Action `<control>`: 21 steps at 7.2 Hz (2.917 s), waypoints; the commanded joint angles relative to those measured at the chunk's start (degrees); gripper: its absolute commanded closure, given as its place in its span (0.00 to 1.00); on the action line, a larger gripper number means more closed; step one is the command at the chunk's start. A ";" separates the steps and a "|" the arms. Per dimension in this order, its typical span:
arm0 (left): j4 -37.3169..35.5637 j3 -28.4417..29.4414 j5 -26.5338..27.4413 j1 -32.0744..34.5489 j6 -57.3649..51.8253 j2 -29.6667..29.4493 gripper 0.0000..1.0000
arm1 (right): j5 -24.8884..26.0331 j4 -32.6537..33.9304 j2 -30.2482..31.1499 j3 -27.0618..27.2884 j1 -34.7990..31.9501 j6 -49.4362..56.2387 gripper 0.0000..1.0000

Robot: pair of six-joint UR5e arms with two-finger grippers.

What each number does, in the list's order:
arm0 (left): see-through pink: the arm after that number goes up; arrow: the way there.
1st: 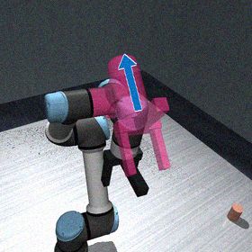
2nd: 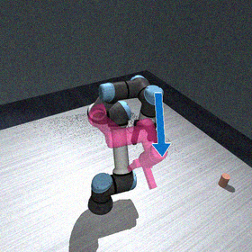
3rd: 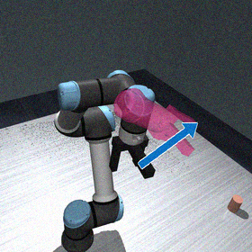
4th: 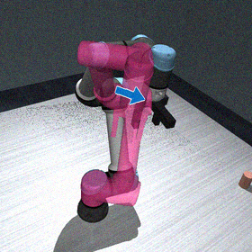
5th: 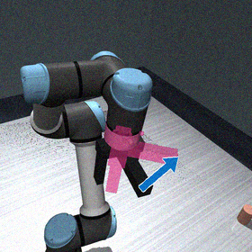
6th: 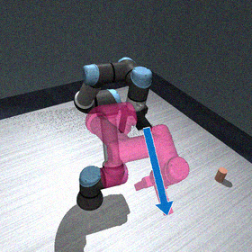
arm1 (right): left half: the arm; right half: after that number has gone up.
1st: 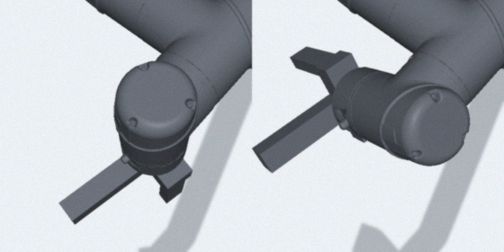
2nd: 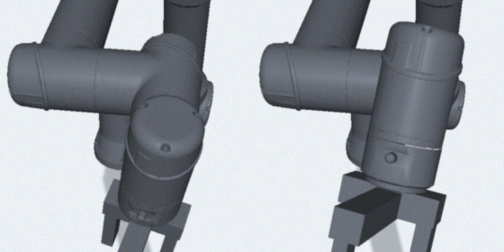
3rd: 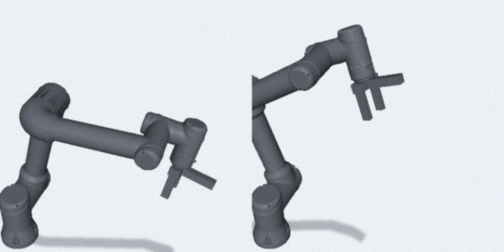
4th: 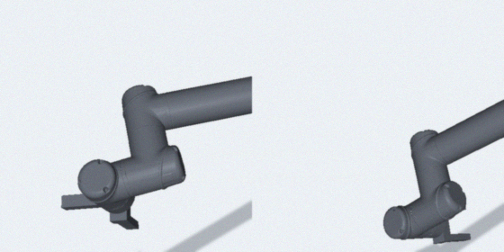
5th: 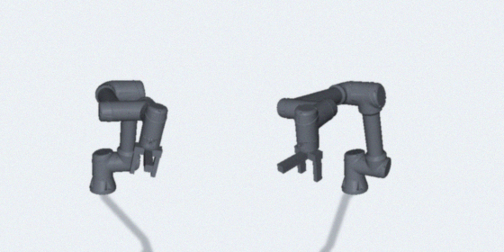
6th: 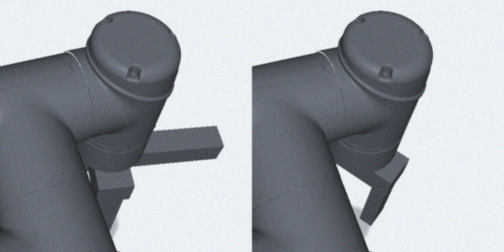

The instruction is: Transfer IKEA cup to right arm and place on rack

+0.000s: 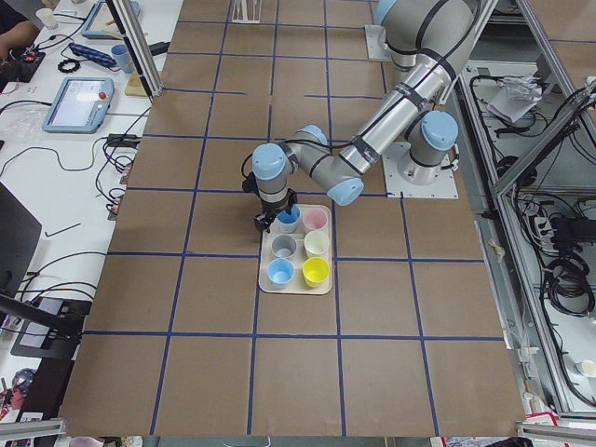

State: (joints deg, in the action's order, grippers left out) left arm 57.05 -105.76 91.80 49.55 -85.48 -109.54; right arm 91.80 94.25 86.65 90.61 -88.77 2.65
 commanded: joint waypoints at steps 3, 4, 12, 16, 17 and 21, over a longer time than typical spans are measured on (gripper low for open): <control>-0.01 0.02 -0.56 0.20 -0.12 -0.59 1.00 | 0.05 -0.03 -0.16 0.09 0.00 0.07 0.00; 0.34 0.11 -0.83 0.72 0.92 -0.07 1.00 | 0.05 -0.03 -0.17 0.00 0.00 0.07 0.00; 38.27 11.54 -31.28 11.69 49.62 9.33 1.00 | -0.73 -0.56 0.27 0.35 0.18 0.95 0.00; 57.69 10.40 -52.80 17.76 56.13 10.48 1.00 | -9.34 -0.38 1.06 0.26 1.05 12.68 0.00; 64.17 9.09 -57.30 20.56 55.34 10.57 1.00 | -13.18 -0.21 1.24 0.26 1.06 17.08 0.00; 71.53 3.64 -77.16 30.66 54.28 12.15 1.00 | -30.05 -0.21 4.05 0.61 1.06 32.46 0.00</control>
State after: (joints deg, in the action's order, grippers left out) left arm 127.18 -100.81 20.13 76.97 -30.89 -97.59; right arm 66.77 93.79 90.06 91.08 -87.71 30.87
